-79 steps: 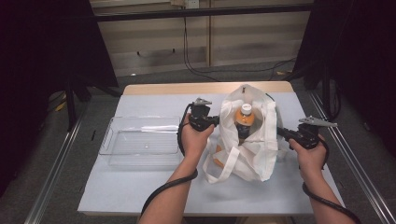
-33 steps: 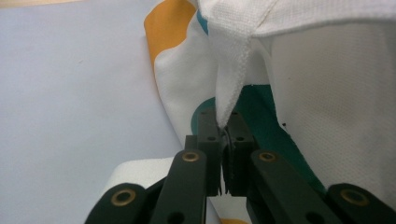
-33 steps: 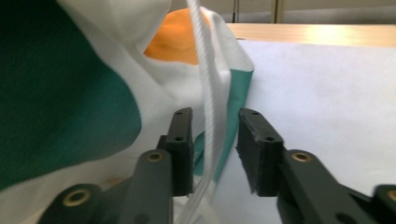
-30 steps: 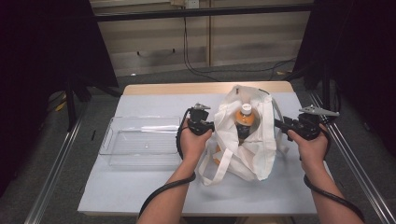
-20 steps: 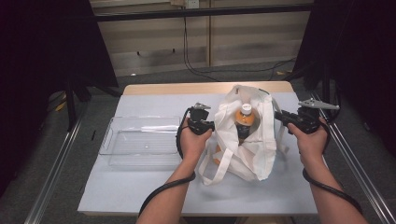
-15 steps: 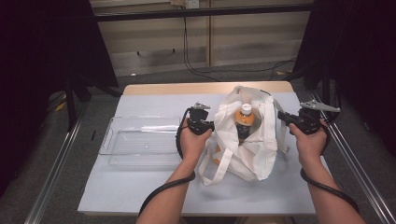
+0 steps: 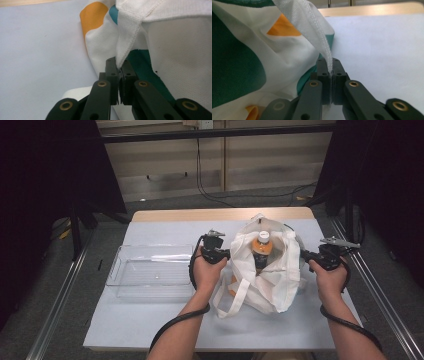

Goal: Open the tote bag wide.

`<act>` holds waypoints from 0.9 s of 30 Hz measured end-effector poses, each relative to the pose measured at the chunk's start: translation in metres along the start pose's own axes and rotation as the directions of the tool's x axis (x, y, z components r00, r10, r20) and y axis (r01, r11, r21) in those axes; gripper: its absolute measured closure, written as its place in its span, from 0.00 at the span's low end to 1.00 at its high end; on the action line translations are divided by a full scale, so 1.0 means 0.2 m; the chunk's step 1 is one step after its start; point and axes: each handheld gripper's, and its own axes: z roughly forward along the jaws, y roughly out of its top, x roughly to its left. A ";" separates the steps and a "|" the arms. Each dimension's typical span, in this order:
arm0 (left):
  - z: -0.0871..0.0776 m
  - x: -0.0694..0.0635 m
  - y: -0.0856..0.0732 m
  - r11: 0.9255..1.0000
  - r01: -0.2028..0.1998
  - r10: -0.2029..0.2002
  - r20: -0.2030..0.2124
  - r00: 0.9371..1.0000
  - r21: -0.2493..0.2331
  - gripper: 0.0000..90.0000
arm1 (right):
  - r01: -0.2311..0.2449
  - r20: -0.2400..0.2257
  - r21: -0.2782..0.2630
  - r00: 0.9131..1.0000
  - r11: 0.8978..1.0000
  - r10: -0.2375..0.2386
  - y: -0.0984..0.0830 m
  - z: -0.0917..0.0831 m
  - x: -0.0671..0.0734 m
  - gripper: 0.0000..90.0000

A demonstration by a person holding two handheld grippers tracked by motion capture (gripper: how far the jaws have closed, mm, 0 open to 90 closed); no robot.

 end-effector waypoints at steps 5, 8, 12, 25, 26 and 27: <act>0.00 0.01 0.00 1.000 -0.001 0.001 -0.004 1.000 -0.001 0.97 | -0.018 0.009 0.025 1.000 1.000 0.017 -0.04 0.01 -0.03 0.98; 0.00 0.01 0.00 1.000 -0.001 0.001 -0.004 1.000 0.000 0.97 | -0.019 0.007 0.033 1.000 0.999 0.019 -0.06 0.01 -0.03 0.98; 0.01 0.01 0.00 1.000 0.005 -0.005 -0.002 1.000 0.003 0.97 | -0.015 0.016 0.049 1.000 0.999 0.014 -0.08 0.02 -0.04 0.98; 0.03 0.03 -0.02 1.000 0.014 -0.014 -0.024 1.000 0.024 0.97 | -0.023 0.021 0.072 1.000 0.997 0.021 -0.12 0.03 -0.06 0.98; 0.03 0.04 -0.02 0.999 0.030 -0.030 -0.028 0.999 0.021 0.97 | -0.019 0.023 0.071 1.000 0.997 0.017 -0.12 0.03 -0.06 0.98; 0.03 0.04 -0.02 0.999 0.030 -0.030 -0.028 0.999 0.021 0.97 | -0.018 0.025 0.074 1.000 0.997 0.016 -0.11 0.03 -0.06 0.98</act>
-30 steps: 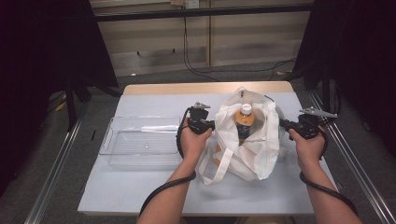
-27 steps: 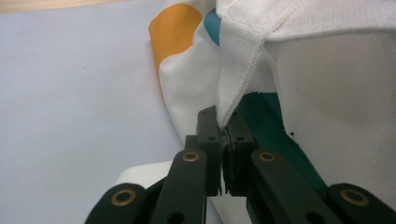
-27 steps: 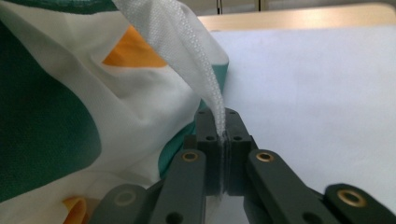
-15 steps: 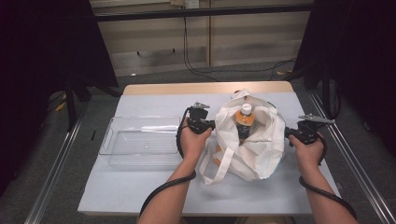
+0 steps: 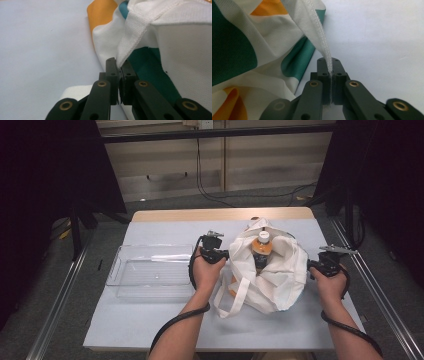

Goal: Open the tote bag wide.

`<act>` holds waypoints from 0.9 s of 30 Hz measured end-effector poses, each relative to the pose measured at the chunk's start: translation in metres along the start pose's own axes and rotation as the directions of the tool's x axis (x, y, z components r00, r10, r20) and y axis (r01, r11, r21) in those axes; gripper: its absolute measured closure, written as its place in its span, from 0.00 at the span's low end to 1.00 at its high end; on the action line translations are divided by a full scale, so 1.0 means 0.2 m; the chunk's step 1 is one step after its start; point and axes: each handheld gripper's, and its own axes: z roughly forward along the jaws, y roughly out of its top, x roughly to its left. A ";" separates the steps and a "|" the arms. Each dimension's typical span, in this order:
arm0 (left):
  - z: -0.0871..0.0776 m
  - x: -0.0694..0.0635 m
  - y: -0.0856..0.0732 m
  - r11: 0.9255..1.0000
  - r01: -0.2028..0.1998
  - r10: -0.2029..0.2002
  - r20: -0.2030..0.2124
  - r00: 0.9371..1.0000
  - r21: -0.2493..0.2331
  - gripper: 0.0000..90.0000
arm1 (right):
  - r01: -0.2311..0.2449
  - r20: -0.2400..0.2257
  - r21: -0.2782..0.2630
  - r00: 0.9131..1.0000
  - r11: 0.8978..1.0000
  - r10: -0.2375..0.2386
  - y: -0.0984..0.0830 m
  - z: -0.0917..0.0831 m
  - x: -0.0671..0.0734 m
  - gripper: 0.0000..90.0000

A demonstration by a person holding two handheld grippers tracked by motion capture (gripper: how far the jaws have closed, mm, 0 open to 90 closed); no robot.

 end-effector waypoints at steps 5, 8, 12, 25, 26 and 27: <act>0.01 0.02 -0.01 1.000 -0.004 0.004 -0.005 1.000 0.010 0.97 | 0.004 0.003 0.002 1.000 1.000 -0.004 0.00 0.00 0.00 0.98; 0.01 0.02 -0.02 1.000 -0.005 0.005 -0.004 1.000 0.015 0.97 | 0.004 -0.005 0.005 1.000 1.000 -0.004 0.00 0.00 0.00 0.98; 0.01 0.03 -0.05 1.000 0.007 -0.006 -0.005 1.000 0.018 0.97 | 0.008 -0.012 0.003 1.000 1.000 -0.008 -0.01 0.00 0.00 0.98; -0.02 0.02 -0.02 1.000 0.001 0.000 0.023 1.000 -0.021 0.96 | 0.023 -0.021 -0.031 0.999 0.999 -0.024 0.07 -0.02 0.05 0.78; -0.02 0.02 -0.01 1.000 0.004 -0.003 0.024 1.000 -0.023 0.96 | 0.026 -0.019 -0.034 0.999 0.999 -0.026 0.08 -0.02 0.05 0.75; -0.02 0.02 -0.01 1.000 0.002 -0.001 0.022 1.000 -0.021 0.97 | 0.032 -0.011 -0.036 0.999 0.999 -0.032 0.09 -0.03 0.06 0.73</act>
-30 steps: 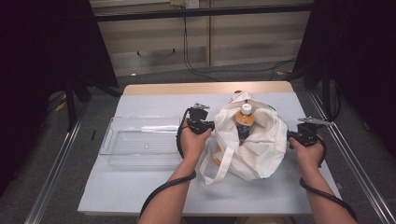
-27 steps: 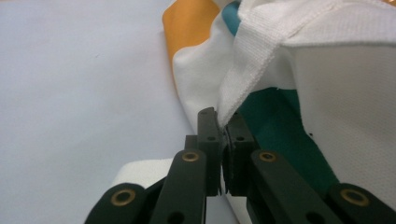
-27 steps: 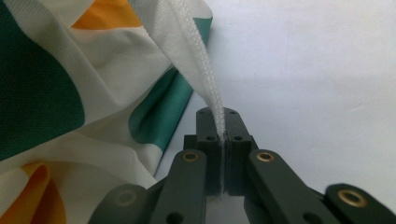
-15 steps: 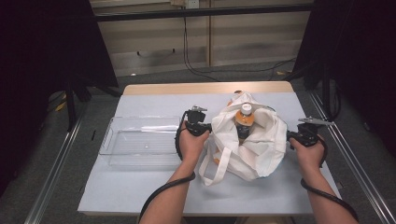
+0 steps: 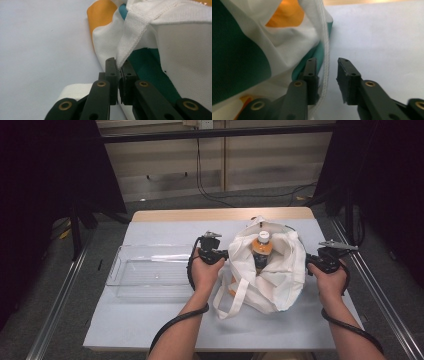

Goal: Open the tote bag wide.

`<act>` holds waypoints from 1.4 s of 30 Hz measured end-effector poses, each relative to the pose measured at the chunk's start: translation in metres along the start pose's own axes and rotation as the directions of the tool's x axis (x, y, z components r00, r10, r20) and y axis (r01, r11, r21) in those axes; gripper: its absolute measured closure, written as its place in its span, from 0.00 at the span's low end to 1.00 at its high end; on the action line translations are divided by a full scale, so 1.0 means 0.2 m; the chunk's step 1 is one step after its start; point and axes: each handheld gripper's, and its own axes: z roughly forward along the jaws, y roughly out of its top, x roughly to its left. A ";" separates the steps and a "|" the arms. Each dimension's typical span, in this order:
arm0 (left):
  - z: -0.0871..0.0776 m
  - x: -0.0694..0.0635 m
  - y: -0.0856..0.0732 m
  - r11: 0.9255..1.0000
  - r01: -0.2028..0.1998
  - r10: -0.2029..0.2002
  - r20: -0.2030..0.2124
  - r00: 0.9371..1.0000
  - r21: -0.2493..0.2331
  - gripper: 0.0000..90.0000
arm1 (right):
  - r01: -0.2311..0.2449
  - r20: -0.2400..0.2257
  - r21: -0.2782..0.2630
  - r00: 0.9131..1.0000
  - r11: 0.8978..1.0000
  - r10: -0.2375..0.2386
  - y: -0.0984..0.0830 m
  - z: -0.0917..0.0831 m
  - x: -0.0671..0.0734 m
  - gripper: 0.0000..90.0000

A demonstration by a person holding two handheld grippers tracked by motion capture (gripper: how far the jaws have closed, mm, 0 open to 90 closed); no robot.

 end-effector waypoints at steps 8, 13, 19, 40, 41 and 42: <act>0.00 0.00 0.01 1.000 -0.005 0.005 0.005 1.000 -0.001 0.96 | 0.025 -0.012 -0.039 1.000 0.999 -0.026 0.09 -0.03 0.04 0.71; -0.01 0.00 0.02 1.000 -0.005 0.005 0.007 1.000 -0.001 0.96 | 0.046 -0.002 -0.069 0.999 0.997 -0.046 0.15 -0.05 0.05 0.73; -0.01 0.01 0.01 1.000 -0.006 0.006 0.000 1.000 0.003 0.97 | 0.059 0.012 -0.105 0.998 0.993 -0.058 0.19 -0.07 0.05 0.91; 0.03 0.02 0.00 1.000 0.015 -0.015 -0.001 1.000 0.011 0.96 | -0.031 0.021 0.023 0.999 0.999 0.030 0.01 0.06 -0.06 0.99; 0.02 0.02 0.01 1.000 0.011 -0.011 -0.003 1.000 0.012 0.95 | -0.027 0.014 0.012 1.000 1.000 0.027 0.01 0.06 -0.06 0.99; 0.02 0.02 0.01 1.000 0.006 -0.007 0.001 1.000 0.012 0.94 | -0.020 0.014 0.005 1.000 1.000 0.020 0.02 0.06 -0.06 0.99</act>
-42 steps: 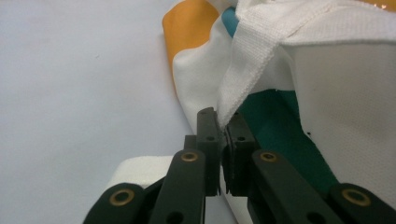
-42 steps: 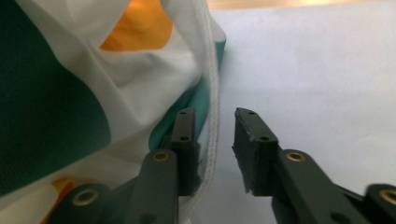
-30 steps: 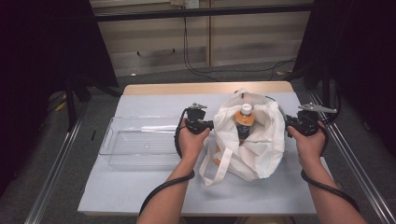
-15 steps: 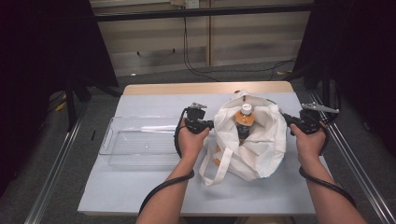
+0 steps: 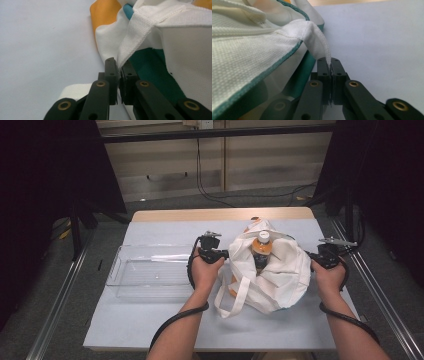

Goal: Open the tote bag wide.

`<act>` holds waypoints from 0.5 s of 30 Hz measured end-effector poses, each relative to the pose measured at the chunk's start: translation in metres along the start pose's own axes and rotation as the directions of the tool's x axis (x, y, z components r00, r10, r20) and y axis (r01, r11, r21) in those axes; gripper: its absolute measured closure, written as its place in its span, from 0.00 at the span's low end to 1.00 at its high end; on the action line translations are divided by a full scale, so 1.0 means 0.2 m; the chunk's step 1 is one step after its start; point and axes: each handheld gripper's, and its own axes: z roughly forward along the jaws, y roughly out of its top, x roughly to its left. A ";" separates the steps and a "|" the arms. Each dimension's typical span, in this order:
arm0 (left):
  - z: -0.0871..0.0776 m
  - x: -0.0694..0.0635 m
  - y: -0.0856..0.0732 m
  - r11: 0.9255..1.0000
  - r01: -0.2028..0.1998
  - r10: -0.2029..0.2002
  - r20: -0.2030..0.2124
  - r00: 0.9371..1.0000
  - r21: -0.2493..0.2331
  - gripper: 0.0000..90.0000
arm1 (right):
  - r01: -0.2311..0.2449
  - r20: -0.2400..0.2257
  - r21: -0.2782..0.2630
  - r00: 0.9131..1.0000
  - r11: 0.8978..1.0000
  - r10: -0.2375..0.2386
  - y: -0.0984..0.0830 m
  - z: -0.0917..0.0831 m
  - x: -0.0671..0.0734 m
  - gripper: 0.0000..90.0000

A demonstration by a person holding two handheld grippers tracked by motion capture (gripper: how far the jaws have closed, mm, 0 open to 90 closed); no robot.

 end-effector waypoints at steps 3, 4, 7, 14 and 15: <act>-0.02 -0.01 0.02 1.000 0.002 -0.002 0.002 1.000 -0.015 0.90 | 0.009 -0.001 -0.006 1.000 1.000 -0.009 0.02 -0.01 0.01 0.99; -0.02 -0.01 0.03 1.000 0.002 -0.002 0.007 1.000 -0.019 0.89 | 0.011 -0.001 -0.007 1.000 1.000 -0.011 0.03 -0.02 0.02 0.99; -0.04 -0.01 0.05 0.999 0.006 -0.006 0.010 1.000 -0.034 0.83 | 0.022 0.002 -0.010 1.000 1.000 -0.022 0.05 -0.03 0.03 0.98; -0.08 -0.02 0.11 0.996 -0.027 0.029 0.026 0.999 -0.080 0.75 | 0.032 0.004 -0.011 0.999 0.999 -0.032 0.06 -0.04 0.05 0.98; -0.08 -0.02 0.11 0.996 -0.027 0.029 0.028 0.999 -0.086 0.76 | 0.031 0.003 -0.011 1.000 0.999 -0.031 0.06 -0.04 0.05 0.99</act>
